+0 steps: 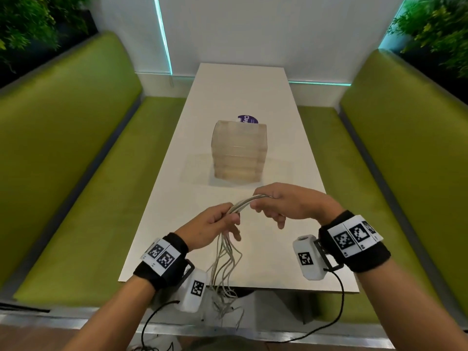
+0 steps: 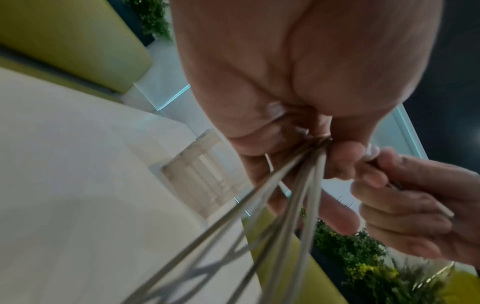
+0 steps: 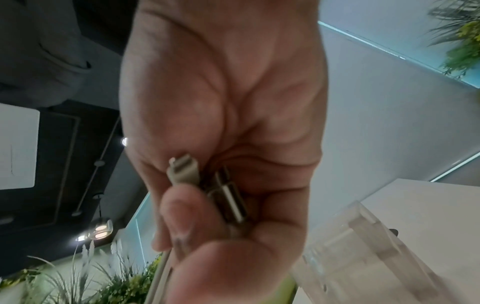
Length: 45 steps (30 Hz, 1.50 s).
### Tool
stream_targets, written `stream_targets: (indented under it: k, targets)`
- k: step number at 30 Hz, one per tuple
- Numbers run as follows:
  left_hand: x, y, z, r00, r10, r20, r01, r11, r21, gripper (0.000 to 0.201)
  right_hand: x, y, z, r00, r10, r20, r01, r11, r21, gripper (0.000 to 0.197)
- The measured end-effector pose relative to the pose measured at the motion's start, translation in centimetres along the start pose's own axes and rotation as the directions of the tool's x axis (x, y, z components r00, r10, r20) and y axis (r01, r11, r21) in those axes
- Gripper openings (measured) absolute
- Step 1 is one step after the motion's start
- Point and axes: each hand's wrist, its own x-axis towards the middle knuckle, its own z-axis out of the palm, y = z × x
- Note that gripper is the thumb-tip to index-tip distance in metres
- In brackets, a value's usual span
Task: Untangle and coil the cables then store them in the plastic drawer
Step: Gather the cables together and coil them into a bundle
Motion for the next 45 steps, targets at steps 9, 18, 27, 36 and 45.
stream_targets:
  k: [9, 18, 27, 36, 45]
  targets:
    - [0.0, -0.5, 0.8, 0.969, 0.065, -0.239, -0.071, 0.997, -0.015, 0.034, -0.6, -0.9, 0.3, 0.992, -0.037, -0.123, 0.051, 0.993, 0.111, 0.026]
    - [1.6, 2.8, 1.9, 0.822, 0.137, -0.553, -0.315, 0.918, -0.24, 0.025, 1.5, -0.2, 5.7, 0.975, -0.105, -0.197, 0.074, 0.985, -0.157, 0.032]
    - [1.3, 3.4, 2.8, 0.889, -0.1, -0.447, -0.176, 0.827, -0.534, 0.021, 2.4, 0.6, 6.7, 0.997, -0.053, -0.063, 0.048, 0.996, -0.075, 0.031]
    - [1.4, 4.8, 2.6, 0.927, -0.152, -0.344, -0.093, 0.793, -0.602, 0.035, 2.2, 2.4, 9.1, 0.961, -0.233, -0.153, 0.275, 0.874, 0.401, 0.033]
    - [1.1, 5.4, 2.5, 0.948, -0.134, -0.288, -0.027, 0.869, -0.493, 0.04, 2.0, 2.4, 10.6, 0.957, -0.223, -0.185, 0.29, 0.736, 0.611, 0.034]
